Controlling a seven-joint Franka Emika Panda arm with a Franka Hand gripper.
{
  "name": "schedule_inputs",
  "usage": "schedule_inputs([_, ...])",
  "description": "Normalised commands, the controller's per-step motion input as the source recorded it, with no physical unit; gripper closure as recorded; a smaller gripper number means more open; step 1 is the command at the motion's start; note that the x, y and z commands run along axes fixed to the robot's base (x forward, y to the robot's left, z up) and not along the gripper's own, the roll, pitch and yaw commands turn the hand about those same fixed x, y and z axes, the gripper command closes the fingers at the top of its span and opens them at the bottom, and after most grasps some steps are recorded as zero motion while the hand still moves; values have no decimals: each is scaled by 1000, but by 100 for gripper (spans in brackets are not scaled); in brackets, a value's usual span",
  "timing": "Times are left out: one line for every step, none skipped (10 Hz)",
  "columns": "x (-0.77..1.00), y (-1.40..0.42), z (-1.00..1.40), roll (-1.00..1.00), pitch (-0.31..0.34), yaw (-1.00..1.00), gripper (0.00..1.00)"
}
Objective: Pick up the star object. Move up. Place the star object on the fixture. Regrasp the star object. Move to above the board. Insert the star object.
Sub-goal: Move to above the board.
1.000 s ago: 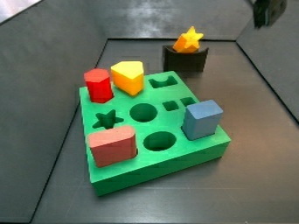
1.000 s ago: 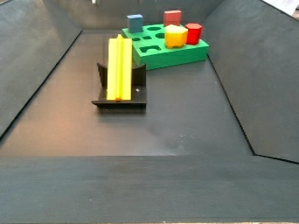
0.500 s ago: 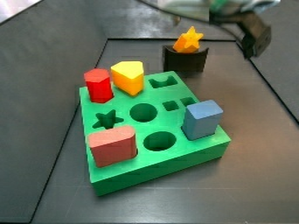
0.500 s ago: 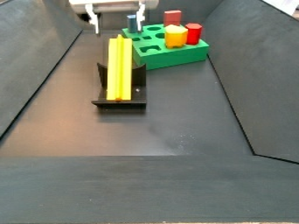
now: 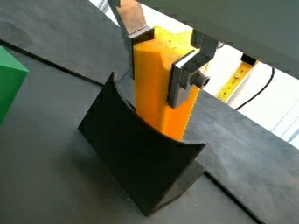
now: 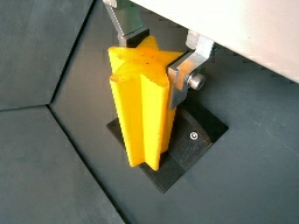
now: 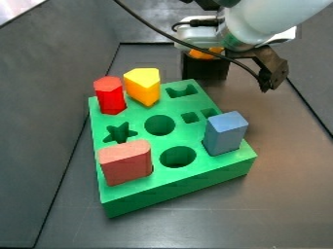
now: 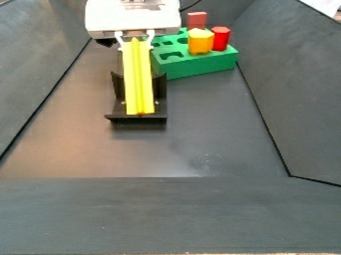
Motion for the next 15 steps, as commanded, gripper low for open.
schedule_inputs([261,-119,1000,-95,243,-38,100])
schedule_inputs([259,-119,1000,-94,249,-33,100])
schedule_inputs([242,-111,1000,-70,281,32,100])
schedule_inputs([232,-107,1000,-50,277,87,100])
schedule_inputs([225,-106,1000,-35,260,134,100])
schedule_inputs([220,-104,1000,-26,233,168,100])
schedule_inputs([210,-98,1000,-23,186,195,100])
schedule_inputs([201,-96,1000,-21,147,203,100])
schedule_inputs([195,-94,1000,-17,125,203,100])
schedule_inputs([183,-90,1000,-9,90,189,100])
schedule_inputs([169,-83,986,-11,63,169,100])
schedule_inputs([128,-60,812,-14,51,146,100])
schedule_inputs([102,-49,699,-16,43,131,100])
schedule_inputs([52,-28,428,-20,24,99,100])
schedule_inputs([40,-22,324,-21,20,88,100])
